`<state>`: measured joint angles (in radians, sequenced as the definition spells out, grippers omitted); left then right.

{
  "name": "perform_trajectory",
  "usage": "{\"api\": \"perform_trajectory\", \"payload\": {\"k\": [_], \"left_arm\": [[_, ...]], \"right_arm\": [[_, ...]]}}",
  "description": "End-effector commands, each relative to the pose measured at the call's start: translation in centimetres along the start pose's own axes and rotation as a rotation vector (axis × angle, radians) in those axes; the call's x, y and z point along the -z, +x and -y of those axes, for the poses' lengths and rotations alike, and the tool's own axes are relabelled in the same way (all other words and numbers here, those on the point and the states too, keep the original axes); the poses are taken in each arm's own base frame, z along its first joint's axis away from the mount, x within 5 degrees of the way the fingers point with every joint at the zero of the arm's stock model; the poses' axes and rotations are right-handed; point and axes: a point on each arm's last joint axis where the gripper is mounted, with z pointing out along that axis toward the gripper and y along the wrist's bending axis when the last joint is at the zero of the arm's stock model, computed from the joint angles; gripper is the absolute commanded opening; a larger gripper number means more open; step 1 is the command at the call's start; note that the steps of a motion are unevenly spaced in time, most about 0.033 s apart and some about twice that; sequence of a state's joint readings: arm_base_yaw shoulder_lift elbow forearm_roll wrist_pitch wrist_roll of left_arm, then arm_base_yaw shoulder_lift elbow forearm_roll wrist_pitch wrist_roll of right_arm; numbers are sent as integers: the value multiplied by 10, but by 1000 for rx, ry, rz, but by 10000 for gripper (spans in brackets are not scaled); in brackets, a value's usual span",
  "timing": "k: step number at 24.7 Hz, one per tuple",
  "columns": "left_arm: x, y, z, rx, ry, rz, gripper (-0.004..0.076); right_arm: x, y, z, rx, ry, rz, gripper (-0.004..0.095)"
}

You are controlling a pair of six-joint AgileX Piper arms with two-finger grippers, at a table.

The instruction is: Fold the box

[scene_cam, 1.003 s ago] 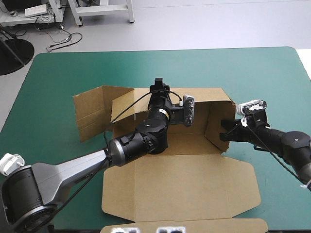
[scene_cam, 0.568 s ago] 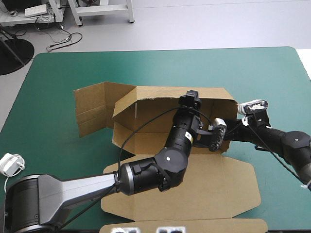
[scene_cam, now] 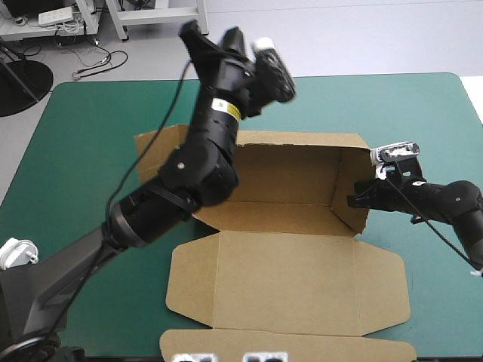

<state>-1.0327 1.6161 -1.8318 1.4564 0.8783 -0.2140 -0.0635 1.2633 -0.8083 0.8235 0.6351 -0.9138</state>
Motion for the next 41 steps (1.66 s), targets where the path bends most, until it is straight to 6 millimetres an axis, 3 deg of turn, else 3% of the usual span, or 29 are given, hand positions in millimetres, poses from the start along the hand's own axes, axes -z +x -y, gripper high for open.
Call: {"api": "perform_trajectory", "payload": {"k": [1, 3, 4, 5, 7, 11, 16, 19, 24, 28, 34, 38, 39, 41], "left_arm": [[-7, 32, -60, 181, -70, -96, -1], [-29, 85, -79, 334, -20, -313, -1], [-34, 100, -82, 370, -7, -376, -1], [-40, 132, -88, 444, 8, -504, -1], [-41, 173, -93, 546, 90, -686, -1], [-26, 225, -104, 748, 264, -882, -3], [-8, 248, -113, 874, 274, -920, -3], [-2, 266, -100, 912, 327, -985, -3], [-1, 280, -75, 899, 420, -1051, -3], [-1, 288, -64, 879, 451, -1090, -3], [-1, 289, -63, 861, 459, -1090, -3], [-1, 288, -63, 861, 458, -1088, -3], [-1, 288, -63, 861, 457, -1087, -3], [-1, 289, -63, 858, 452, -1085, -3]], "right_arm": [[16, -20, -4, -19, 4, 38, 0], [21, -36, -11, -22, 10, 5, 0], [20, -41, -13, -32, 2, -6, 0], [13, -52, -19, -38, -30, -63, 0], [-1, -68, -27, -30, -64, -133, 0], [-34, -95, -32, -57, -71, -246, 0], [-56, -117, -21, -108, -36, -288, 0], [-77, -123, -12, -102, -11, -333, 29], [-101, -121, -2, -133, 16, -398, 278], [-101, -129, -1, -114, 17, -365, 395], [-57, -170, -10, -31, 47, -282, 395], [-13, -198, -20, -34, 86, -164, 394], [8, -207, -26, -39, 98, -101, 394], [31, -208, -30, -111, 137, -54, 393]]}}
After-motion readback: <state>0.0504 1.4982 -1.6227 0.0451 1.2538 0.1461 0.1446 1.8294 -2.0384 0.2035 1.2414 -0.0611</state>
